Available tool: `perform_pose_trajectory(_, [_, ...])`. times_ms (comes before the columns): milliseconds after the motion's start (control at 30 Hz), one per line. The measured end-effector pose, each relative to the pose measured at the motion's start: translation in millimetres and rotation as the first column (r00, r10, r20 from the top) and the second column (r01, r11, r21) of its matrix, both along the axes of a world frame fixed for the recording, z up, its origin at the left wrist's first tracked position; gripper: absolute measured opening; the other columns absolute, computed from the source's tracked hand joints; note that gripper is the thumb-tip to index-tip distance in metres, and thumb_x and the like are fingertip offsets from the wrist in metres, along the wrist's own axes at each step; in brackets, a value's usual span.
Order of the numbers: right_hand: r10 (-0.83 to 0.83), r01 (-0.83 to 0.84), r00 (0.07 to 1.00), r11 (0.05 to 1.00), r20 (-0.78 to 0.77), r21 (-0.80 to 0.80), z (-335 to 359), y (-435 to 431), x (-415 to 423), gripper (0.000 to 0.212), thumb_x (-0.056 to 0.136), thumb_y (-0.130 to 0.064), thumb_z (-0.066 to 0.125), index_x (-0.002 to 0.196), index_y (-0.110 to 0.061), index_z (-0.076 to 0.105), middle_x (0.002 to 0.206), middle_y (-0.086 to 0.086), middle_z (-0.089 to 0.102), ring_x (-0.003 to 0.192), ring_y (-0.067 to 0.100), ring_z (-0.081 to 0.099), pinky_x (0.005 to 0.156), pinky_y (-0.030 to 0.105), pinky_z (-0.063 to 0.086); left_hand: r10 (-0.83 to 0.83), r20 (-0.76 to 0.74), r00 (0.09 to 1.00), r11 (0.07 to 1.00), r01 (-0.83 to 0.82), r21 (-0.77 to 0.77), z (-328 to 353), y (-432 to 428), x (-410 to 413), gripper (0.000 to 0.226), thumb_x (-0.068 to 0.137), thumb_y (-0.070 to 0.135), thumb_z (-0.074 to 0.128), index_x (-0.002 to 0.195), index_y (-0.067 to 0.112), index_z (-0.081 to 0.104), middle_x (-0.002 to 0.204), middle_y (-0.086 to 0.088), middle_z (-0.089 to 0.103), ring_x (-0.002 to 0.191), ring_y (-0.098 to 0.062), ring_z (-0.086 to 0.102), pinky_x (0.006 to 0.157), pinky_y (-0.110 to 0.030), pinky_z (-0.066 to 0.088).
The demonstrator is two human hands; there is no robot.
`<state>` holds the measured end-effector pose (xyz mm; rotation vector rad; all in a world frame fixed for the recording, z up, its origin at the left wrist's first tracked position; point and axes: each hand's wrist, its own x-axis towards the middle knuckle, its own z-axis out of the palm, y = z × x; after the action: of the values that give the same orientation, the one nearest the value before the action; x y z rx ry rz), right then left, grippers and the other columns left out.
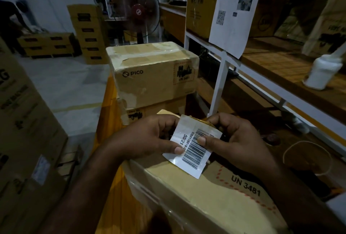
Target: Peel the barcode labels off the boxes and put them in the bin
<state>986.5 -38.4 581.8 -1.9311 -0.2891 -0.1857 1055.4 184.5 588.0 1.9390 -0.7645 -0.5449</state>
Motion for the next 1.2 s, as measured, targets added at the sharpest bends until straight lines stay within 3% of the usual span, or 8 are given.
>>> perform_pose_trajectory(133, [0.036, -0.036, 0.999, 0.999, 0.009, 0.035, 1.8, 0.4, -2.0, 0.021, 0.074, -0.022, 0.074, 0.089, -0.011, 0.066, 0.089, -0.002, 0.075, 0.075, 0.015, 0.075, 0.056, 0.027, 0.06, 0.014, 0.067, 0.998, 0.996, -0.02, 0.088, 3.9, 3.4, -3.8, 0.042, 0.084, 0.015, 0.077, 0.123, 0.021, 0.063, 0.114, 0.005, 0.073, 0.104, -0.016, 0.07, 0.09, -0.049, 0.057])
perform_pose_trajectory(267, [0.044, -0.046, 0.999, 0.997, 0.024, 0.063, 0.8, -0.8, -2.4, 0.02, 0.073, -0.019, 0.075, 0.089, -0.01, 0.067, 0.088, 0.005, 0.075, 0.077, 0.02, 0.075, 0.06, 0.039, 0.062, -0.001, 0.163, 0.987, 0.976, -0.034, 0.215, 11.1, -1.5, -6.8, 0.031, 0.086, 0.02, 0.074, 0.116, 0.023, 0.069, 0.109, 0.009, 0.074, 0.098, -0.008, 0.07, 0.084, -0.042, 0.059])
perform_pose_trajectory(500, [0.062, -0.07, 0.997, 0.984, 0.051, 0.167, 0.6, -4.4, 0.5, 0.031, 0.076, -0.042, 0.076, 0.09, -0.015, 0.069, 0.08, 0.021, 0.068, 0.073, 0.032, 0.071, 0.06, 0.036, 0.06, 0.008, 0.064, 0.998, 0.996, -0.014, 0.092, 13.4, 2.2, -9.7, 0.028, 0.088, 0.01, 0.07, 0.115, 0.017, 0.069, 0.111, 0.006, 0.075, 0.103, -0.01, 0.071, 0.091, -0.041, 0.058])
perform_pose_trajectory(667, [0.076, -0.085, 0.996, 0.963, 0.047, 0.255, 3.3, -4.4, 0.5, 0.032, 0.082, -0.048, 0.06, 0.085, -0.017, 0.068, 0.075, 0.003, 0.069, 0.068, 0.015, 0.068, 0.059, 0.023, 0.053, -0.005, 0.05, 0.999, 0.998, 0.002, 0.068, 15.3, 3.6, -10.8, 0.028, 0.089, 0.007, 0.069, 0.116, 0.014, 0.067, 0.112, 0.004, 0.075, 0.104, -0.01, 0.071, 0.091, -0.034, 0.058])
perform_pose_trajectory(800, [0.026, -0.033, 0.999, 0.971, 0.033, 0.238, 1.1, -6.5, 2.6, 0.037, 0.093, -0.038, 0.049, 0.085, -0.006, 0.066, 0.074, 0.012, 0.068, 0.066, 0.019, 0.068, 0.059, 0.024, 0.054, -0.003, 0.042, 0.999, 0.998, 0.0, 0.064, 17.3, 3.4, -13.8, 0.028, 0.088, 0.006, 0.068, 0.115, 0.015, 0.067, 0.111, 0.007, 0.075, 0.103, -0.007, 0.07, 0.088, -0.026, 0.058])
perform_pose_trajectory(1033, [-0.018, 0.021, 1.0, 0.981, -0.019, 0.194, -2.3, -6.6, 3.4, 0.053, 0.097, -0.046, 0.037, 0.087, -0.004, 0.067, 0.079, 0.019, 0.069, 0.077, 0.03, 0.071, 0.069, 0.036, 0.057, 0.049, 0.065, 0.997, 0.998, -0.052, 0.047, 20.1, 3.6, -16.0, 0.027, 0.086, 0.005, 0.07, 0.113, 0.012, 0.068, 0.109, 0.001, 0.075, 0.101, -0.011, 0.072, 0.087, -0.034, 0.059])
perform_pose_trajectory(1100, [-0.018, 0.025, 0.999, 0.976, -0.036, 0.215, -2.9, -6.3, 4.0, 0.049, 0.1, -0.044, 0.041, 0.087, -0.006, 0.069, 0.081, 0.021, 0.068, 0.079, 0.029, 0.07, 0.07, 0.038, 0.056, 0.12, 0.032, 0.992, 0.993, -0.119, -0.027, 24.2, 6.0, -16.1, 0.025, 0.085, 0.003, 0.069, 0.11, 0.009, 0.067, 0.106, -0.004, 0.076, 0.097, -0.016, 0.073, 0.085, -0.038, 0.06])
perform_pose_trajectory(1200, [-0.047, 0.05, 0.999, 0.988, -0.024, 0.145, -4.6, -4.0, 5.1, 0.027, 0.096, -0.027, 0.055, 0.082, -0.008, 0.068, 0.069, 0.013, 0.068, 0.059, 0.019, 0.063, 0.055, 0.027, 0.051, 0.294, 0.06, 0.954, 0.947, -0.282, -0.152, 31.1, 8.0, -11.9, 0.023, 0.085, 0.001, 0.069, 0.105, 0.011, 0.069, 0.099, -0.004, 0.077, 0.091, -0.018, 0.074, 0.08, -0.039, 0.062])
